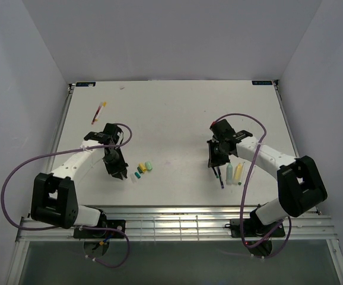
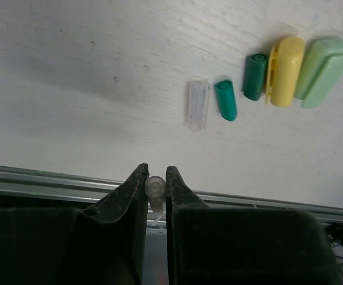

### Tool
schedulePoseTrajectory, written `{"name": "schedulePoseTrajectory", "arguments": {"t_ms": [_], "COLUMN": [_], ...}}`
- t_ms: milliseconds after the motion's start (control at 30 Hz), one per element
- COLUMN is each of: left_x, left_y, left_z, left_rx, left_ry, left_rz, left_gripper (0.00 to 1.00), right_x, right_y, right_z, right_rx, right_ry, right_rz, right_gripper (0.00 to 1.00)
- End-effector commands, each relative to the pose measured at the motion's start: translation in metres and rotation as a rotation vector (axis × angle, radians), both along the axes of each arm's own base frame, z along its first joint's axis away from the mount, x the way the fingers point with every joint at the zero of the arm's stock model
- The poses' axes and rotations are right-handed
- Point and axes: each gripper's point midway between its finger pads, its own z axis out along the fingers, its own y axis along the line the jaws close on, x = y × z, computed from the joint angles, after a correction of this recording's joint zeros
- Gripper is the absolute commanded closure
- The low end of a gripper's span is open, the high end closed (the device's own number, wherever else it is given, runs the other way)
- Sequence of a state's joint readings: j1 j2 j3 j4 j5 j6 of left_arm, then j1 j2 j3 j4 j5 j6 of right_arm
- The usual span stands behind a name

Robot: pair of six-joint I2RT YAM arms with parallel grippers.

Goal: Open the pen caps

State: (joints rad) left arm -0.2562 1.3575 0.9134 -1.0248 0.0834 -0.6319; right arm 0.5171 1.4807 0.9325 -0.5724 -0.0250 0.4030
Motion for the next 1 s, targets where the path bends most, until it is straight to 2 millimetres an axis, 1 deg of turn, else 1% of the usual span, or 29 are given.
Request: {"name": "schedulePoseTrajectory", "arguments": {"t_ms": [0,100,133,233,267,300,333,400,467,600,700,733,767,833,967], "left_x": [0.006,0.013,0.015,0.021,0.02,0.02,0.021,0.021,0.022,0.021,0.023,0.023,0.023,0.024,0.025], "left_y": [0.012,0.009,0.013,0.015,0.015,0.015,0.015,0.012,0.011,0.012,0.012,0.01,0.006,0.005,0.003], "left_z": [-0.012,-0.02,-0.023,-0.037,-0.042,-0.045,-0.047,-0.052,-0.054,-0.06,-0.063,-0.064,-0.063,-0.063,-0.059], "left_rx": [0.07,0.067,0.085,0.107,0.114,0.115,0.115,0.105,0.099,0.103,0.106,0.098,0.073,0.069,0.055], "left_ry": [-0.004,-0.014,-0.017,-0.011,0.006,0.009,0.015,0.024,0.021,0.038,0.045,0.047,0.052,0.053,0.04], "left_rz": [0.005,0.002,0.003,-0.013,-0.023,-0.023,-0.025,-0.027,-0.026,-0.04,-0.047,-0.049,-0.052,-0.054,-0.061], "left_gripper": [1.0,1.0,1.0,0.93,0.87,0.84,0.84,0.83,0.83,0.75,0.73,0.7,0.68,0.63,0.56], "right_x": [0.013,0.013,0.012,0.012,0.01,0.01,0.014,0.013,0.015,0.02,0.022,0.022,0.022,0.021,0.018], "right_y": [0.0,-0.002,-0.003,-0.005,-0.006,-0.007,-0.011,-0.015,-0.017,-0.021,-0.023,-0.024,-0.025,-0.026,-0.031], "right_z": [0.004,0.0,-0.002,-0.006,-0.008,-0.009,-0.011,-0.015,-0.018,-0.023,-0.028,-0.032,-0.032,-0.035,-0.04], "right_rx": [-0.006,-0.012,-0.016,-0.016,-0.021,-0.02,-0.042,-0.052,-0.059,-0.08,-0.102,-0.111,-0.115,-0.122,-0.14], "right_ry": [-0.047,-0.04,-0.035,-0.033,-0.027,-0.027,-0.044,-0.041,-0.047,-0.061,-0.058,-0.05,-0.048,-0.045,-0.037], "right_rz": [0.006,0.007,0.005,0.0,-0.001,-0.003,-0.01,-0.016,-0.016,-0.022,-0.022,-0.022,-0.023,-0.022,-0.029], "right_gripper": [0.92,0.92,0.92,0.92,0.92,0.92,0.92,0.92,0.92,0.92,0.92,0.92,0.91,0.9,0.82]}}
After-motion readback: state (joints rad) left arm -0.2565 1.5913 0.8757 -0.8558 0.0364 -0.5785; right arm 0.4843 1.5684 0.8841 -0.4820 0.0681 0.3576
